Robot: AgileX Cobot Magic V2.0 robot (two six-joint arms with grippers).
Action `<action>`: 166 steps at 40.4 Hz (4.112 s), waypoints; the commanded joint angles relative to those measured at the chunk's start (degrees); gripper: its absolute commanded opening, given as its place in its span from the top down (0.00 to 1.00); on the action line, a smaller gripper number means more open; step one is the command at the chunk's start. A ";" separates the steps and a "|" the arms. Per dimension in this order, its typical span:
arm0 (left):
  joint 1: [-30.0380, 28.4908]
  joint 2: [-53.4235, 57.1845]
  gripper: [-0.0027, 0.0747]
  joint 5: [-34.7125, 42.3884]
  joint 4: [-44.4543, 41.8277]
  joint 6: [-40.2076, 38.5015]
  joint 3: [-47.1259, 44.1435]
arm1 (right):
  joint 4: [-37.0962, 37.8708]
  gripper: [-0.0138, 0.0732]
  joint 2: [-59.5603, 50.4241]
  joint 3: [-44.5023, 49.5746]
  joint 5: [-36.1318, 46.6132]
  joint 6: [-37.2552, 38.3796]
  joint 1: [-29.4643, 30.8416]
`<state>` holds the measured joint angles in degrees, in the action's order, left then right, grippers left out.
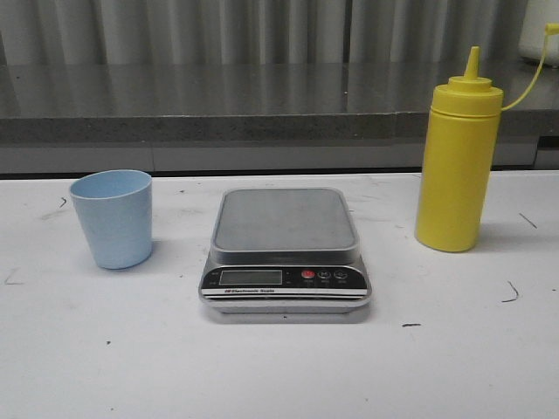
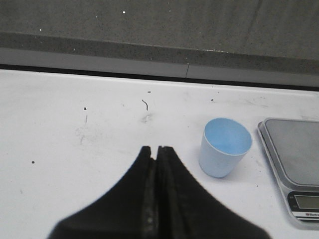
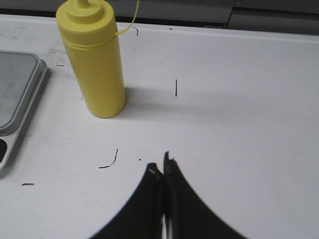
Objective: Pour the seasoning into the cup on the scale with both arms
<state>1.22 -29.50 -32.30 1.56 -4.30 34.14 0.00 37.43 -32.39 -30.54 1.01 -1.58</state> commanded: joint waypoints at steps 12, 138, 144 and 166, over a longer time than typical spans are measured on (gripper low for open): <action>0.00 -3.66 0.48 4.58 0.50 0.00 1.78 | 0.00 0.30 0.38 -1.47 3.37 -1.65 0.23; 28.37 -79.48 0.99 -12.65 1.41 2.91 65.39 | 0.00 0.17 0.38 -1.47 3.01 -1.65 0.23; 28.37 -81.52 0.99 -12.79 1.67 2.91 65.39 | 0.00 0.17 0.38 -1.47 3.01 -1.65 0.23; 28.82 -81.13 0.48 -14.00 4.20 2.91 65.39 | 0.00 0.17 0.38 -1.47 3.01 -1.65 0.23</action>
<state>29.62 -115.62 -47.80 4.78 -1.46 97.89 0.00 37.43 -32.29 -31.33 0.00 -1.58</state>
